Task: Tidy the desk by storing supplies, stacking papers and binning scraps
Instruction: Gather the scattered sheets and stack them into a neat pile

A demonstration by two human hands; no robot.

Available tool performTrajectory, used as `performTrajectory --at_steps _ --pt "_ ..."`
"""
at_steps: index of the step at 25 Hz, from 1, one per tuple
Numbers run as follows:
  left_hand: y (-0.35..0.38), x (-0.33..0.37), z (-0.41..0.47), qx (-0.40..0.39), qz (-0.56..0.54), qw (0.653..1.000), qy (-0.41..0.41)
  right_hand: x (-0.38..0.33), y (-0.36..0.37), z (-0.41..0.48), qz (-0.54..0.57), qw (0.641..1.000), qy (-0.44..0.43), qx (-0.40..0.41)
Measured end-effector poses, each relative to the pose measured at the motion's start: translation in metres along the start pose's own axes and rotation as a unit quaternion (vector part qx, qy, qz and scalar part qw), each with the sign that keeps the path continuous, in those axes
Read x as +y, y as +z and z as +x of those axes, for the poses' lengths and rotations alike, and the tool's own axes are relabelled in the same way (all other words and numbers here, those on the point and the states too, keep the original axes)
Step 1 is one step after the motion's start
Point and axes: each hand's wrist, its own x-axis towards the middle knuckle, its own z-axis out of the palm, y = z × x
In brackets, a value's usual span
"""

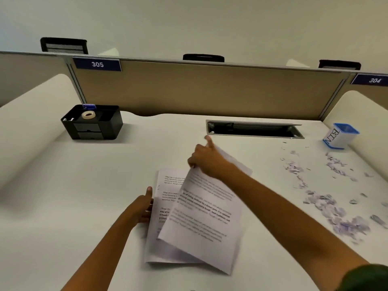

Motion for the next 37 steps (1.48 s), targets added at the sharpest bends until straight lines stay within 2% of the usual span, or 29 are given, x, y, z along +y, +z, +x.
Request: performTrajectory --at_steps 3,6,8,10,12,14,16,17,19,20,21,22,25,26,28,32,33,34,37 --pt "0.012 -0.001 0.0 0.061 0.046 0.997 0.017 -0.039 0.03 0.02 0.026 0.997 -0.053 0.056" --pt "0.022 -0.004 0.001 0.142 0.176 0.97 0.083 -0.057 0.058 0.027 0.086 0.99 -0.069 0.084" --pt "0.026 -0.01 0.001 0.148 0.191 0.965 0.102 -0.058 0.061 0.021 0.162 0.979 -0.035 0.118" --pt "0.028 -0.015 -0.003 0.147 0.199 0.962 0.114 -0.058 0.059 0.006 0.296 0.944 0.035 0.143" --pt "0.032 -0.018 -0.004 0.161 0.187 0.957 0.154 -0.055 0.067 -0.018 0.426 0.879 0.142 0.161" --pt "0.038 -0.014 -0.012 0.188 0.14 0.949 0.212 -0.049 0.086 -0.045 0.474 0.814 0.283 0.18" --pt "0.043 -0.004 -0.022 0.219 0.103 0.934 0.262 -0.043 0.101 -0.07 0.545 0.709 0.414 0.169" --pt "0.044 0.001 -0.026 0.226 0.082 0.928 0.285 -0.04 0.105 -0.081 0.606 0.643 0.442 0.155" --pt "0.046 0.011 -0.032 0.218 0.037 0.921 0.319 -0.033 0.111 -0.098 0.732 0.52 0.425 0.113" --pt "0.047 0.017 -0.036 0.208 0.018 0.92 0.332 -0.027 0.113 -0.103 0.778 0.469 0.408 0.09" --pt "0.049 0.022 -0.038 0.198 0.001 0.919 0.34 -0.022 0.113 -0.106 0.802 0.442 0.397 0.07" --pt "0.05 0.026 -0.041 0.189 -0.014 0.917 0.35 -0.018 0.113 -0.107 0.804 0.448 0.388 0.052" --pt "0.055 0.039 -0.051 0.159 -0.022 0.906 0.391 -0.015 0.103 -0.108 0.779 0.517 0.354 0.003" --pt "0.055 0.043 -0.055 0.142 -0.014 0.903 0.405 -0.017 0.099 -0.108 0.786 0.52 0.334 -0.011" --pt "0.053 0.053 -0.063 0.111 0.013 0.899 0.423 -0.024 0.087 -0.107 0.826 0.479 0.297 -0.021" --pt "0.034 0.065 -0.073 0.121 0.067 0.87 0.474 -0.017 0.064 -0.114 0.906 0.302 0.293 0.035" --pt "0.029 0.063 -0.072 0.121 0.072 0.863 0.486 -0.014 0.059 -0.116 0.911 0.289 0.289 0.059" --pt "0.026 0.06 -0.071 0.119 0.077 0.859 0.491 -0.012 0.056 -0.116 0.901 0.309 0.293 0.087" --pt "0.032 0.05 -0.064 0.141 0.101 0.855 0.489 -0.013 0.037 -0.116 0.804 0.45 0.327 0.21"
